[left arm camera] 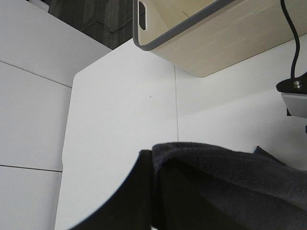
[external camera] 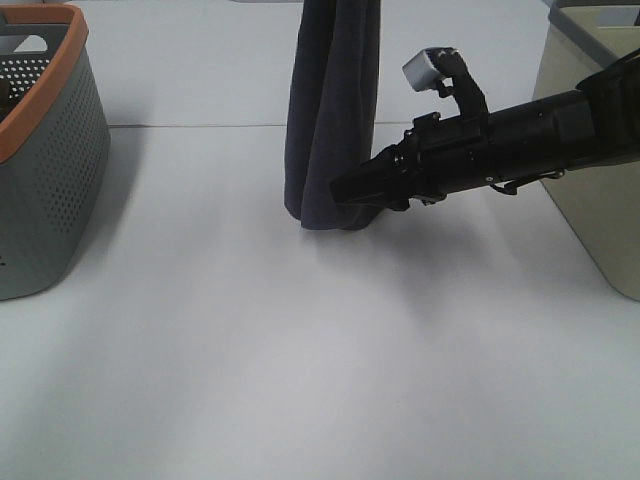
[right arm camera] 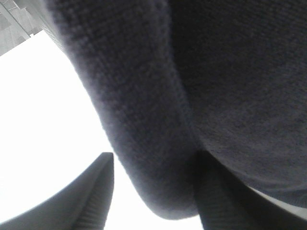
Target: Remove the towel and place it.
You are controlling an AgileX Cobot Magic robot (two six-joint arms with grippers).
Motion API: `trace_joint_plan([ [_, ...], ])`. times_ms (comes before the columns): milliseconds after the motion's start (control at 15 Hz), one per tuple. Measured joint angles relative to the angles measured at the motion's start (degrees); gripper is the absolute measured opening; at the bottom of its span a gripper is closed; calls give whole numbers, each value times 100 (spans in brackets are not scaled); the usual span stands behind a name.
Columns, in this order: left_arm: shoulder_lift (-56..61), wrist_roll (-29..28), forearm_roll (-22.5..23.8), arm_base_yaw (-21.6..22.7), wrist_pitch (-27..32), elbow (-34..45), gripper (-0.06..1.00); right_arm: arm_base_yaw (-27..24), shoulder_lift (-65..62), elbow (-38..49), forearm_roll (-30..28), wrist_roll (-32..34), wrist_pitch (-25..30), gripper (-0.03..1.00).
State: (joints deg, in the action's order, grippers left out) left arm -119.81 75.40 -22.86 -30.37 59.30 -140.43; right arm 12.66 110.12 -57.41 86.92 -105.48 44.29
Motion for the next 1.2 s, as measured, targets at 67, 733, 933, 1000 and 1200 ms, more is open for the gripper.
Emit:
trace_joint_plan([
  [67, 0, 0, 0, 0, 0, 0, 0, 0, 0, 0, -52, 40, 0, 50],
  [733, 0, -201, 0, 0, 23, 0, 0, 0, -34, 0, -510, 951, 17, 2],
  [933, 0, -922, 372, 0, 143, 0, 0, 0, -533, 0, -1455, 2074, 11, 2],
  [1000, 0, -1364, 733, 0, 149, 0, 0, 0, -808, 0, -1885, 2406, -46, 2],
  [1200, 0, -2567, 2149, -11, 0, 0, 0, 0, -1925, 0, -3604, 3518, -796, 2],
])
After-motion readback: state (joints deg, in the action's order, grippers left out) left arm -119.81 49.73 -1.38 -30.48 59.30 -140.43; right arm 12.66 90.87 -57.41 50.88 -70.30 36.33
